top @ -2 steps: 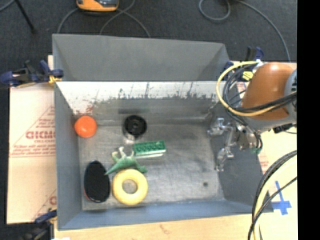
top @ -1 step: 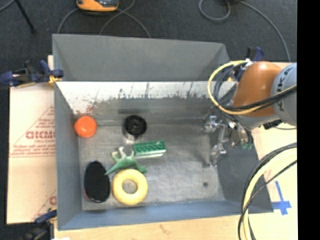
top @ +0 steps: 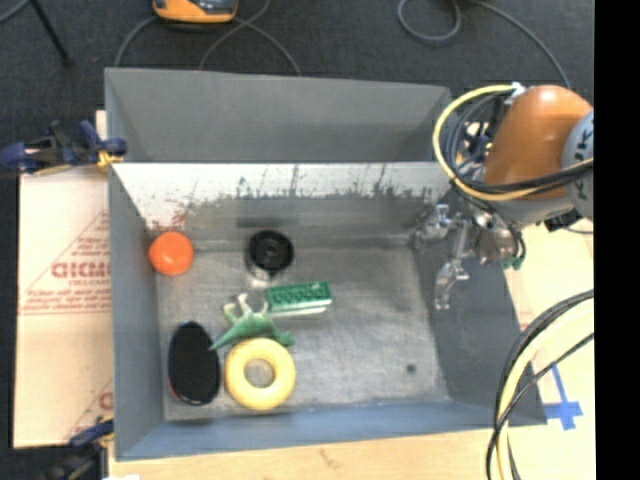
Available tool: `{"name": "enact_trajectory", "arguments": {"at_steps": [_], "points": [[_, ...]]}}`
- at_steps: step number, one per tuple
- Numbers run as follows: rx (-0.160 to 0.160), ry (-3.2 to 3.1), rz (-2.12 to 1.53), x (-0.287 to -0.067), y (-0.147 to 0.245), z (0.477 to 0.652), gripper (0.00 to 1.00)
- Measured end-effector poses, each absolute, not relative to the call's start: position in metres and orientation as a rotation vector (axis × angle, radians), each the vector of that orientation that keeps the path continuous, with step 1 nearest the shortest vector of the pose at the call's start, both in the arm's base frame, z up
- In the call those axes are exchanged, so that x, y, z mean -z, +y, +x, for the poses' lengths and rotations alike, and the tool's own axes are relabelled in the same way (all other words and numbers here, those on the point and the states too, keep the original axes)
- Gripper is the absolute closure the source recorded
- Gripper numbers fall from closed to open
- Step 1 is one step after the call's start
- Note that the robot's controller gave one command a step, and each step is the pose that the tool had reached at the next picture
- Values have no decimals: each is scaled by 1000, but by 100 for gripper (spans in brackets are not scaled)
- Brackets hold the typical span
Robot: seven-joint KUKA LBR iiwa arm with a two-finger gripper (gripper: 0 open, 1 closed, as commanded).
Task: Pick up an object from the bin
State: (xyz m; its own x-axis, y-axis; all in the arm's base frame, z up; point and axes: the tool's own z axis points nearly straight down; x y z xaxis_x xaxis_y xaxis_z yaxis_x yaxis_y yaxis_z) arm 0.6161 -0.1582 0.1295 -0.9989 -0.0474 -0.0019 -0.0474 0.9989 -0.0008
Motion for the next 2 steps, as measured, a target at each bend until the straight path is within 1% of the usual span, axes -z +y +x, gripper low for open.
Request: {"name": "enact_trajectory", "arguments": {"at_steps": [1, 2], "points": [[7, 3116, -303, -141, -158, 610, 0], [2, 3074, -629, -168, -154, 623, 0]]}}
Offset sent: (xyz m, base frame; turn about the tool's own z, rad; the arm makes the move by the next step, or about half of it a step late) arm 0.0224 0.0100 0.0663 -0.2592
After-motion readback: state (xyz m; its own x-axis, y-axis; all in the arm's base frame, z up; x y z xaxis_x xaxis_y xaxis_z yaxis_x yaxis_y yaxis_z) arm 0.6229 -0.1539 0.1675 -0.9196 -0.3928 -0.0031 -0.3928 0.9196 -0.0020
